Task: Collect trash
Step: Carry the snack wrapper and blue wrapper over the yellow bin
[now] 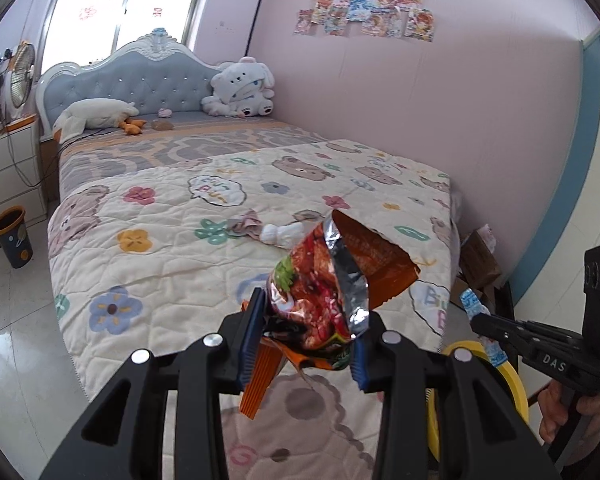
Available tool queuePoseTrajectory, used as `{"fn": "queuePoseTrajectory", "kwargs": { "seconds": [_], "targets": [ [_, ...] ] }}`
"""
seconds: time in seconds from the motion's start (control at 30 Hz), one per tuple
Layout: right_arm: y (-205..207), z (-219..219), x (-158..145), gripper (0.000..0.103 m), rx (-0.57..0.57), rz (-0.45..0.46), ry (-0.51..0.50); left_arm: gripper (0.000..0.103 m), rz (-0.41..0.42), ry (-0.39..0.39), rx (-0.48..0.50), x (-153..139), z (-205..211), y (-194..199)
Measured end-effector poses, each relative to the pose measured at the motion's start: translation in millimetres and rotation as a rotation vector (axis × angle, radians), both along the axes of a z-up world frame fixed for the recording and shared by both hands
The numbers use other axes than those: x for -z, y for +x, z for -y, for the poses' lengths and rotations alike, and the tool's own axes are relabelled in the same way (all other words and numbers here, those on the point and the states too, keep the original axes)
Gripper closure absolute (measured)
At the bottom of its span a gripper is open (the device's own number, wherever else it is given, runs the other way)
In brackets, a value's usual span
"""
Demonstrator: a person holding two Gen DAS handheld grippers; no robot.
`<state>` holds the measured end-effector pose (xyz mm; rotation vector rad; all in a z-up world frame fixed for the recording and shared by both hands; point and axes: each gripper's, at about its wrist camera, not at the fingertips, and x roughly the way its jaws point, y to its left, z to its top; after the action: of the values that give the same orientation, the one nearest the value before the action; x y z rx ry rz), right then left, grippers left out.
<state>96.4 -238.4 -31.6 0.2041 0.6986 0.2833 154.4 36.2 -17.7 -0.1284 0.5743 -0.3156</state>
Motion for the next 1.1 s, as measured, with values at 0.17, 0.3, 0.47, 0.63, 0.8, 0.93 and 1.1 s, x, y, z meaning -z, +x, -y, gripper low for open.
{"fn": "queuePoseTrajectory", "kwargs": {
  "seconds": [0.17,0.3,0.47,0.63,0.8,0.93,1.1],
  "targets": [
    [-15.7,23.6,-0.5,0.098,0.038,0.007,0.008,0.068,0.014,0.01,0.054,-3.9,27.3,-15.2],
    [-27.5,40.9,-2.0,0.098,0.065,0.014,0.011,0.068,0.029,0.018,0.104,-8.1,51.3,-26.4],
    [-40.7,63.8,-1.2,0.098,0.105,0.009,0.0,0.068,0.032,0.022,0.16,-9.2,75.9,-36.5],
    [-54.9,85.0,-2.1,0.098,0.147,0.008,-0.017,0.068,0.039,0.023,0.209,-10.0,96.9,-44.2],
    [-68.5,102.4,-1.1,0.098,0.178,-0.001,-0.025,0.068,0.026,0.013,0.257,-7.6,117.5,-46.2],
    [-75.5,116.8,7.9,0.098,0.205,-0.021,-0.013,0.068,0.012,0.017,0.299,-2.4,137.8,-44.9],
    [-83.5,133.0,18.0,0.098,0.23,-0.041,-0.001,0.068,0.005,0.007,0.346,4.0,159.9,-45.3]
  ]
}}
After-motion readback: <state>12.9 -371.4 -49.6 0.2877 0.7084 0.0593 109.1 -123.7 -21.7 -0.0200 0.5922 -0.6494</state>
